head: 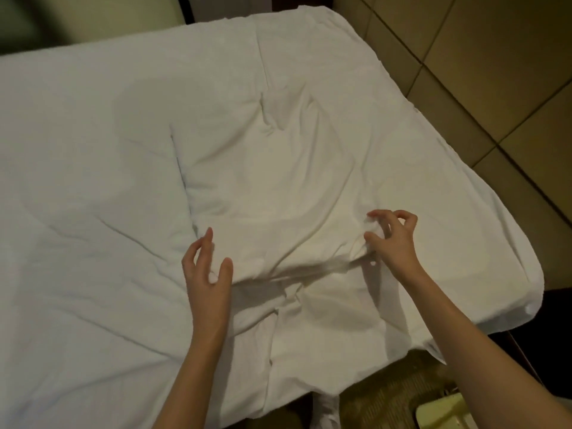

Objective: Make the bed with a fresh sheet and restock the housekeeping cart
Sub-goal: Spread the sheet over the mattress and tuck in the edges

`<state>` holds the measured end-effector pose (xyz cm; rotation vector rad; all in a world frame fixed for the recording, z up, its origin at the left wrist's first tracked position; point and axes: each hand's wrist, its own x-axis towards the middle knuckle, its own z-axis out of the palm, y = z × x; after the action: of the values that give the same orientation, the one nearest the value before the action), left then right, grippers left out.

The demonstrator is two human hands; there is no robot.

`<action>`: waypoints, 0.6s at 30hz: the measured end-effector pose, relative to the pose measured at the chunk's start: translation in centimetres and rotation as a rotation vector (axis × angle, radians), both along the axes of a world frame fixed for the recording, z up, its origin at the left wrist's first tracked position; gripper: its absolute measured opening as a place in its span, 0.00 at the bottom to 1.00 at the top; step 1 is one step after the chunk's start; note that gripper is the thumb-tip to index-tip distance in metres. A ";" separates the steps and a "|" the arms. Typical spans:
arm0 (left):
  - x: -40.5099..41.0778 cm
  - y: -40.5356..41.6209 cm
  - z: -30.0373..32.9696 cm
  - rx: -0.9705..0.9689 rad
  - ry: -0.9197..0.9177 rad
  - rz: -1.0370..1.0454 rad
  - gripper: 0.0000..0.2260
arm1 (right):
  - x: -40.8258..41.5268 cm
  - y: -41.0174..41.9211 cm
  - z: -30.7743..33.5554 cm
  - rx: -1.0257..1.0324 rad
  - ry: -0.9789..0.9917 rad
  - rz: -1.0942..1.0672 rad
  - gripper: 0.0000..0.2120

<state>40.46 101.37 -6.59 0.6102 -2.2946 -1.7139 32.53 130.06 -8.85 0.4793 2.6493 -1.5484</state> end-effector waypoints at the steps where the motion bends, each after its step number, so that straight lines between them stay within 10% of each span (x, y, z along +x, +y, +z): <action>1: -1.0 0.0 1.0 0.013 0.025 0.008 0.19 | -0.6 0.1 0.5 -0.011 0.032 0.009 0.14; 18: -21.5 -4.5 9.8 0.237 0.013 0.340 0.06 | -19.8 -4.1 12.6 -0.114 0.120 -0.023 0.11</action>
<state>18.93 96.86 3.22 0.9675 -1.8573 -1.8188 12.69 125.99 3.75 0.4246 2.6291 -1.7774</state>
